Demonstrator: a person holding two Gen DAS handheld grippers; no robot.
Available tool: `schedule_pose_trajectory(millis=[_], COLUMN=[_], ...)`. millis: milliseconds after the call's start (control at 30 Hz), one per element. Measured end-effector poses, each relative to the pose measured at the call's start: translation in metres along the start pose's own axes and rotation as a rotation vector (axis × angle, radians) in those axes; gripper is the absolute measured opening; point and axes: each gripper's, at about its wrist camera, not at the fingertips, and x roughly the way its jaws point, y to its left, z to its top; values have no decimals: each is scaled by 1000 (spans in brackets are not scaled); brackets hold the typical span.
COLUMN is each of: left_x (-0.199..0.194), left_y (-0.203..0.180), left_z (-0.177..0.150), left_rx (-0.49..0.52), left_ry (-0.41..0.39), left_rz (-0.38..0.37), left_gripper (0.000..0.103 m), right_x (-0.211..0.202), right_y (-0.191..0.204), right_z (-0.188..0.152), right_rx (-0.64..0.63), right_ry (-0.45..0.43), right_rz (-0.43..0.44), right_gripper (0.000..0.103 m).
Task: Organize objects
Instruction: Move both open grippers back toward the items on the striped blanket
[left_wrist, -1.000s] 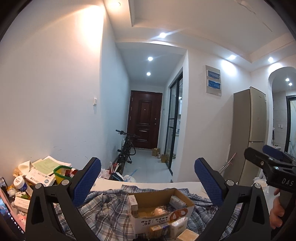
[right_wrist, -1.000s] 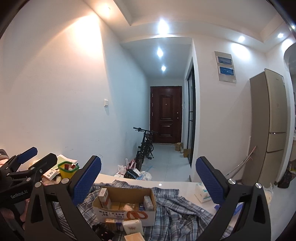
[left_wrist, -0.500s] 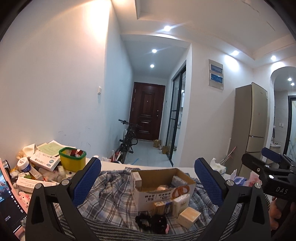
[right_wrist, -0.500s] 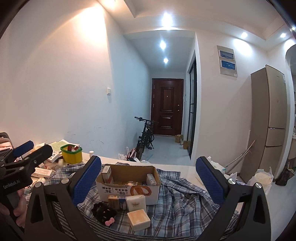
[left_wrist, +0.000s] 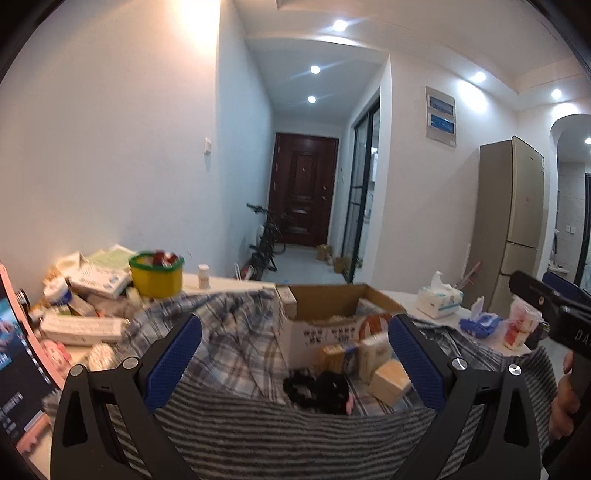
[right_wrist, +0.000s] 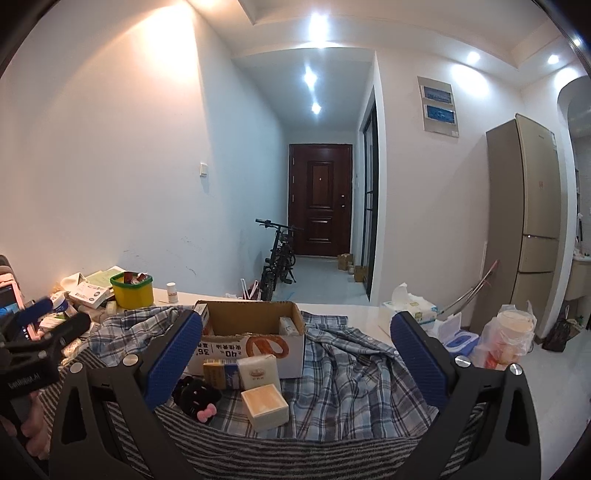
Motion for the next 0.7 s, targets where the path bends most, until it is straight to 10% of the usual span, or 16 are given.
schedule_pose_trajectory(millis=[700], left_x=[12], left_y=[-16], left_z=[-36], left_rx=[42], left_ry=[116], left_rz=[-42], left_gripper=[102], right_x=[17], right_y=[-11], right_z=[-44], right_rx=[91], right_ry=[175], right_rz=[-3], right_gripper=[96])
